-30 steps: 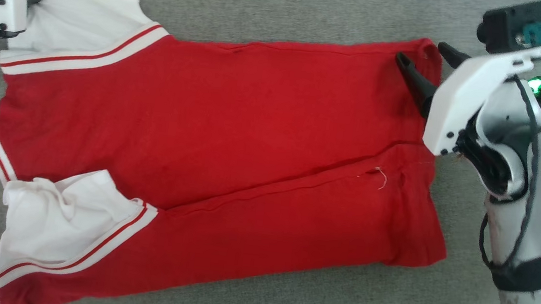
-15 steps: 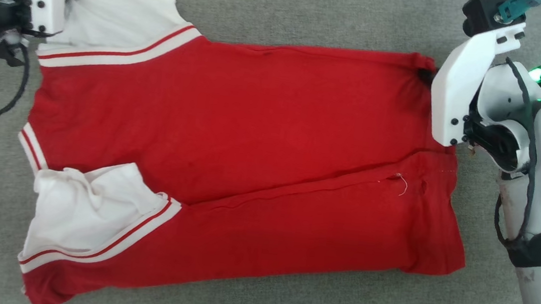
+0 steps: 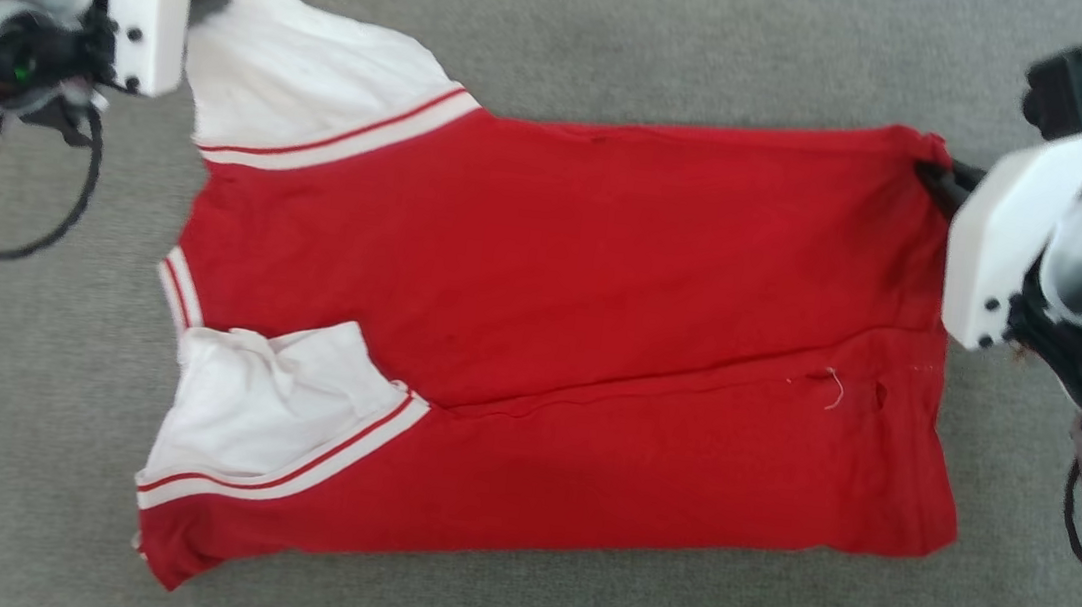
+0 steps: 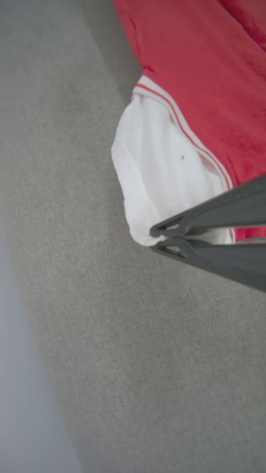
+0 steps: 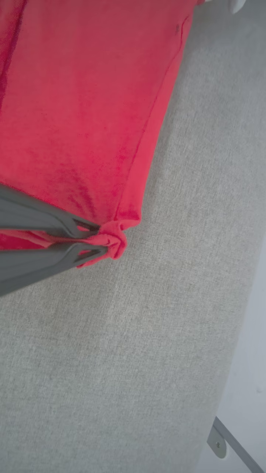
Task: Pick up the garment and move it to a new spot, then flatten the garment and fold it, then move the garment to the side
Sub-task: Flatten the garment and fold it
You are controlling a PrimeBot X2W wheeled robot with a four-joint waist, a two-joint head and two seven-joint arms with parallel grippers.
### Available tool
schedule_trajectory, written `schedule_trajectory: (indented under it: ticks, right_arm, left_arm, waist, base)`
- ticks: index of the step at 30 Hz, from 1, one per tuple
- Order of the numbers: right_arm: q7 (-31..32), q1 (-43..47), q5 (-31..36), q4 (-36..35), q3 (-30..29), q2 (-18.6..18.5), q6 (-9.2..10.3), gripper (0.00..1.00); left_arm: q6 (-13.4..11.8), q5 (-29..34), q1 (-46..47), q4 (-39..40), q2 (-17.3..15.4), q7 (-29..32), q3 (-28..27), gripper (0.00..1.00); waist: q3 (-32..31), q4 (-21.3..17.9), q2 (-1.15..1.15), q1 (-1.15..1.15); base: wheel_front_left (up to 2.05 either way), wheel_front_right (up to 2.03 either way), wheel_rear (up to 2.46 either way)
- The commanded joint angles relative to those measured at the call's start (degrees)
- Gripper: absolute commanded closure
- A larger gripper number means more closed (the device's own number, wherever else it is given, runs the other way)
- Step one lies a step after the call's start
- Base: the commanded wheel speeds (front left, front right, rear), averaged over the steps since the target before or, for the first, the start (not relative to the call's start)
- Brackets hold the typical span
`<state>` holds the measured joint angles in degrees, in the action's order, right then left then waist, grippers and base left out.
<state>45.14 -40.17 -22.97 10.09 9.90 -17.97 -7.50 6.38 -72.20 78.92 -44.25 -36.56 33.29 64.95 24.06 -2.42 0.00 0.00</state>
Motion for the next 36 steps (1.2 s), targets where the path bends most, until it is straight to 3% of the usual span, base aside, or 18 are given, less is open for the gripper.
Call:
schedule_trajectory:
  ticks: [1, 8, 12, 23, 29, 31, 32, 33, 35, 36]
  right_arm:
    - [-0.6, 1.5, -0.5, -0.9, -0.3, -0.5, 0.02, 1.0]
    - [-2.3, 8.5, -1.8, -7.7, -0.8, -3.8, 0.02, 1.0]
    - [-1.2, 13.2, -2.7, -11.4, -2.1, -4.5, 0.02, 1.0]
    - [4.3, 26.8, -7.0, -20.5, -4.5, -5.9, 0.02, 1.0]
    - [5.1, 30.2, -6.4, -19.3, -5.5, -4.5, 0.01, 1.0]
    - [5.0, 30.6, -6.0, -16.9, -5.0, -3.3, 0.02, 0.63]
    - [5.1, 30.5, -5.8, -16.3, -4.6, -3.2, 0.02, 0.58]
    - [4.8, 30.3, -5.9, -15.7, -4.5, -2.7, 0.02, 0.0]
    - [4.4, 30.0, -5.6, -14.8, -4.5, -2.4, 0.02, 0.0]
    - [4.5, 29.8, -6.0, -14.8, -4.3, -2.2, 0.01, 0.0]
  left_arm:
    - [0.1, -0.6, -1.2, 1.4, -0.6, -0.3, 0.2, 1.0]
    - [-2.2, -0.4, -5.0, 13.5, -5.3, -0.2, 0.8, 1.0]
    - [-6.2, -0.9, -8.3, 23.9, -9.4, 1.0, 1.5, 1.0]
    - [-20.9, -5.0, -19.9, 51.9, -21.0, 4.0, 3.9, 1.0]
    - [-23.5, -6.2, -25.7, 54.7, -21.8, 2.7, 5.4, 1.0]
    - [-23.1, -6.7, -28.7, 52.0, -20.0, 1.5, 6.2, 1.0]
    - [-22.8, -6.6, -29.4, 50.7, -19.4, 1.0, 6.3, 1.0]
    - [-22.4, -6.9, -30.1, 49.4, -18.7, 0.1, 6.2, 0.88]
    - [-21.6, -7.4, -31.2, 46.7, -17.6, -1.8, 6.0, 0.54]
    - [-21.1, -7.0, -31.6, 45.7, -17.3, -2.8, 5.9, 0.2]
  waist:
    - [-1.5, 1.1, 0.0, 0.0]
    - [-4.5, 2.8, 0.0, 0.0]
    - [-6.2, 3.6, 0.0, 0.0]
    - [-9.0, 5.0, 0.0, 0.0]
    - [-9.3, 5.3, 0.0, 0.0]
    - [-9.4, 5.5, 0.0, 0.0]
    - [-9.5, 5.5, 0.0, 0.0]
    - [-9.7, 5.5, 0.0, 0.0]
    - [-9.9, 5.5, 0.0, 0.0]
    - [-10.1, 5.5, 0.0, 0.0]
  base:
    - [0.0, 0.0, 0.0]
    - [0.0, 0.0, 0.0]
    - [0.0, 0.0, 0.0]
    - [0.0, 0.0, 0.0]
    - [0.0, 0.0, 0.0]
    - [0.0, 0.0, 0.0]
    - [0.0, 0.0, 0.0]
    - [0.0, 0.0, 0.0]
    - [0.0, 0.0, 0.0]
    - [0.0, 0.0, 0.0]
